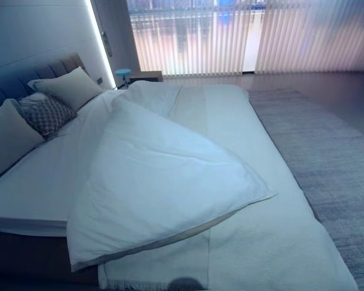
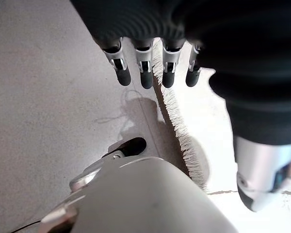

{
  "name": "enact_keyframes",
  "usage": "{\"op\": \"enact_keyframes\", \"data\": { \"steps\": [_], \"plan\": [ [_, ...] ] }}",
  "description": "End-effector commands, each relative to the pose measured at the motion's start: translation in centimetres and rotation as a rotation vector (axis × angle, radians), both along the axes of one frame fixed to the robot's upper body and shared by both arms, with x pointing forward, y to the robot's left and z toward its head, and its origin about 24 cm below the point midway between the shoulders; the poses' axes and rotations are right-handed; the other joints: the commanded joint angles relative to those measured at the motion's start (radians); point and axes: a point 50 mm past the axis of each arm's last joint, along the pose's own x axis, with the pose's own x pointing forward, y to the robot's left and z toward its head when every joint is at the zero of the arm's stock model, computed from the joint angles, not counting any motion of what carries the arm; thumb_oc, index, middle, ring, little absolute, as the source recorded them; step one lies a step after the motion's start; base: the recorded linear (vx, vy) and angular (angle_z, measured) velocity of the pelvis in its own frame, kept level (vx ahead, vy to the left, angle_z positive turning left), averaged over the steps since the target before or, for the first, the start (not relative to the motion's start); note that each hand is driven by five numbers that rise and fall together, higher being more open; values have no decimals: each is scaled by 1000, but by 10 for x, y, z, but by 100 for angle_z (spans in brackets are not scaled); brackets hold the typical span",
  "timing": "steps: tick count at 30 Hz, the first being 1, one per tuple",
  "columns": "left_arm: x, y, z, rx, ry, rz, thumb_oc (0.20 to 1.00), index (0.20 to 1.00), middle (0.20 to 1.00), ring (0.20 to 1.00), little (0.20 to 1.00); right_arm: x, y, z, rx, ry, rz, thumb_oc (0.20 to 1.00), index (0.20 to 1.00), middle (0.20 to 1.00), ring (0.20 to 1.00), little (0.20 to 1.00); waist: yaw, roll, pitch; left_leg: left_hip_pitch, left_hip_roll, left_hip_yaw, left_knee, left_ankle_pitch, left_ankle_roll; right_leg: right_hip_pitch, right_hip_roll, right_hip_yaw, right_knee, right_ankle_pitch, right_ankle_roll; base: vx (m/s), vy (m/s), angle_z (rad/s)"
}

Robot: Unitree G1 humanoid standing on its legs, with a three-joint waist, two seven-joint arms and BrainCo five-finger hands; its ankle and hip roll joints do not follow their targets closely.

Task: Make the bed

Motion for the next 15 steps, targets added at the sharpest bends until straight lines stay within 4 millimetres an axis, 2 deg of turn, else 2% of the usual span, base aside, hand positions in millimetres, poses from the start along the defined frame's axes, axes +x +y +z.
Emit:
{"op": "enact_keyframes", "data": {
  "steps": [1, 15],
  "plan": [
    [21, 4, 5, 20, -47, -33, 1000, 1000, 1000, 1000, 1000, 28, 5, 3, -7, -37, 86, 1000, 1000, 1000, 1000, 1000, -9, -47, 24, -11, -101, 25, 7, -48, 28, -13, -12, 20, 6, -21, 86, 0, 0, 0],
    [13, 6, 3, 30, -26, 16, 1000, 1000, 1000, 1000, 1000, 25, 6, 2, -3, -42, 43, 1000, 1000, 1000, 1000, 1000, -3, -56, 30, -10, -95, 23, 7, -59, 28, -9, -11, 14, 6, -32, 87, 13, -3, 0]
  ]
}}
